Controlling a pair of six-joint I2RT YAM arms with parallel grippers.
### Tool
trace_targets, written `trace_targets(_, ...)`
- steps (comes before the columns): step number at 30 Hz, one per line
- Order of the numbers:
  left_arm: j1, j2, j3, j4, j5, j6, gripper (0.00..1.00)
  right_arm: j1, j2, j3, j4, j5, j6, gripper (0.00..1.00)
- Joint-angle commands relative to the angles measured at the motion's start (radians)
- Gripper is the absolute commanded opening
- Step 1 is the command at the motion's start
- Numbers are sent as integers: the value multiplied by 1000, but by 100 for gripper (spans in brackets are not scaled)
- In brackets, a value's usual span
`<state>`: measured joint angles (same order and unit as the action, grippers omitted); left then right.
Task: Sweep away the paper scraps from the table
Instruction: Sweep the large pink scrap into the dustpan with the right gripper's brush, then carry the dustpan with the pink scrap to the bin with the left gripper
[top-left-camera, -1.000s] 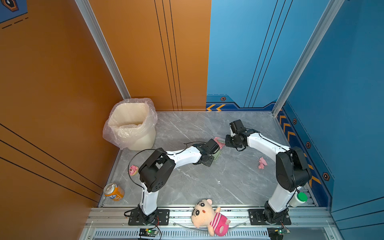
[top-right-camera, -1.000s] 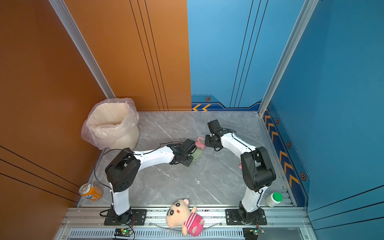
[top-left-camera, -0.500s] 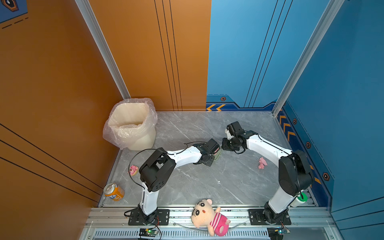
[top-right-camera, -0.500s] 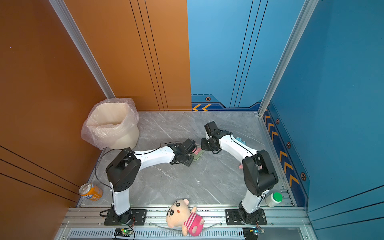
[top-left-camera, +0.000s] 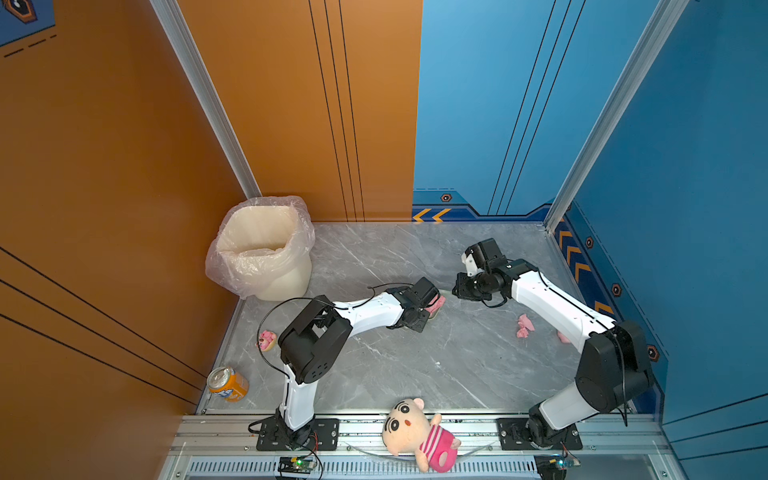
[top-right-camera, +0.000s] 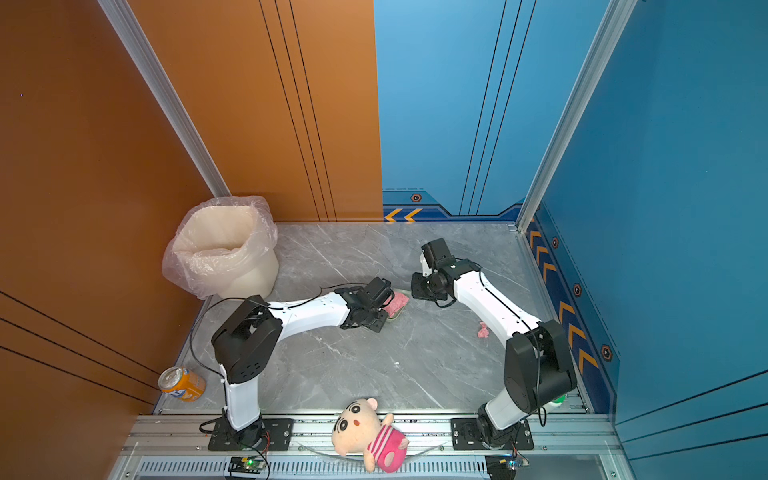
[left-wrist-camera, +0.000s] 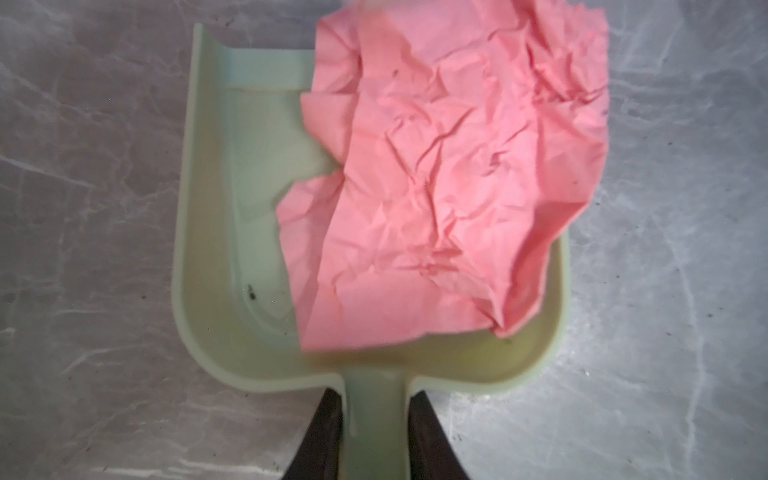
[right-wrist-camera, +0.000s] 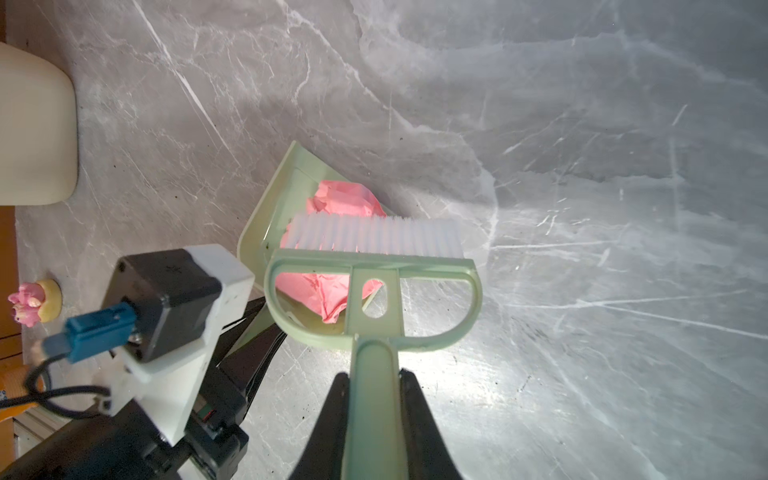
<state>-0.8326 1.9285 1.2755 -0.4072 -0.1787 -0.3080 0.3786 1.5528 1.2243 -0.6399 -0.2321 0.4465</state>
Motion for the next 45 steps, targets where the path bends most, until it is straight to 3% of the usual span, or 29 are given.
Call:
trace_targets(1, -14, 13, -19, 1, 16, -11, 14, -22, -19, 11, -39, 32, -15, 0)
trace_targets(12, -16, -43, -85, 90, 12, -20, 13, -78, -38, 9, -41, 59, -18, 0)
trace_targets(20, -10, -134, -225, 296, -30, -57, 13, -152, -85, -50, -43, 44, -20, 0)
trace_targets(26, -7, -194, -238, 307, -70, -52, 13, -193, -109, -80, -41, 31, -23, 0)
trace_targets(38, 24, -361, -211, 129, -102, -19, 13, -228, -119, -104, -41, 19, -35, 0)
trace_targets(45, 92, -489, -169, -6, -76, -4, 14, -232, -112, -106, -38, 8, -35, 0)
